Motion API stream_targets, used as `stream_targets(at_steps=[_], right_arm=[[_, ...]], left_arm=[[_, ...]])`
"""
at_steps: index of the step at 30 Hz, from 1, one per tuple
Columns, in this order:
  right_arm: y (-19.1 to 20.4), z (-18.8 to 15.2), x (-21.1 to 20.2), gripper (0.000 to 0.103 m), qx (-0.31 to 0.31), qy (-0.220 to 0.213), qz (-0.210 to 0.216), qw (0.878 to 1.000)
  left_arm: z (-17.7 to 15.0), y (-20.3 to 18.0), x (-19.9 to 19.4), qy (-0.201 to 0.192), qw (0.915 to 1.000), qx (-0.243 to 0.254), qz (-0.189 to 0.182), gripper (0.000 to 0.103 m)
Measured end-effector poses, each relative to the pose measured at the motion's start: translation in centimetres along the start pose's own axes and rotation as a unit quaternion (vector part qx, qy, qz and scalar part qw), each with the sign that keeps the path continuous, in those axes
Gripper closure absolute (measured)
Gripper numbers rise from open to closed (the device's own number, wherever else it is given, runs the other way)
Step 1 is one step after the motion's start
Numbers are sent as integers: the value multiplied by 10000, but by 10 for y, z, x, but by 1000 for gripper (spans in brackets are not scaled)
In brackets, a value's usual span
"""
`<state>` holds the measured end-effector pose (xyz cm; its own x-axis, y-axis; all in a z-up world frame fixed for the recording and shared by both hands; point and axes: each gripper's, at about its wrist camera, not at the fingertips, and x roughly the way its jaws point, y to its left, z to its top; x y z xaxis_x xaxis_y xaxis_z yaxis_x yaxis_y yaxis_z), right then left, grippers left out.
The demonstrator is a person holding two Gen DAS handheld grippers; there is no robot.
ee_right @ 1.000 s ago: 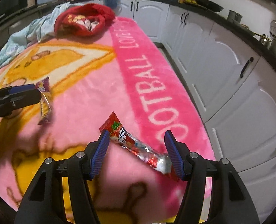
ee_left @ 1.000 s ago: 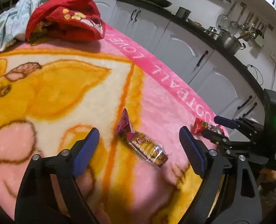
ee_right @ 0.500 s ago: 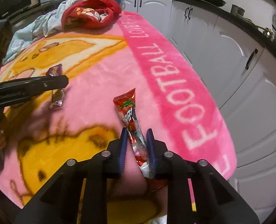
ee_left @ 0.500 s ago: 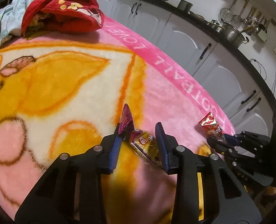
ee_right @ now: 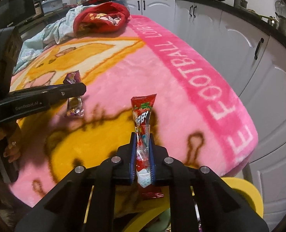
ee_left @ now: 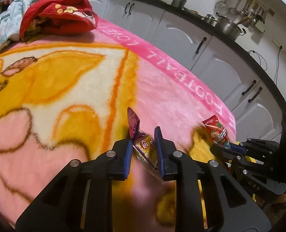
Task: Collect trash
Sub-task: 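Carry the purple wrapper and red wrapper over the yellow bin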
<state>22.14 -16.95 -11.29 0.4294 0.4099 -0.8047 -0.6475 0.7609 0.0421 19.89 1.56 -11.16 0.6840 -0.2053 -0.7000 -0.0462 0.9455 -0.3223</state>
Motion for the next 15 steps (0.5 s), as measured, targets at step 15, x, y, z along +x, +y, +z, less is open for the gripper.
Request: stream_targets(at_steps=[15], right_arm=[[4, -24, -47, 92, 312, -347, 208, 9987]], left_arm=[[-15, -27, -29, -185, 9991, 322, -202, 88]])
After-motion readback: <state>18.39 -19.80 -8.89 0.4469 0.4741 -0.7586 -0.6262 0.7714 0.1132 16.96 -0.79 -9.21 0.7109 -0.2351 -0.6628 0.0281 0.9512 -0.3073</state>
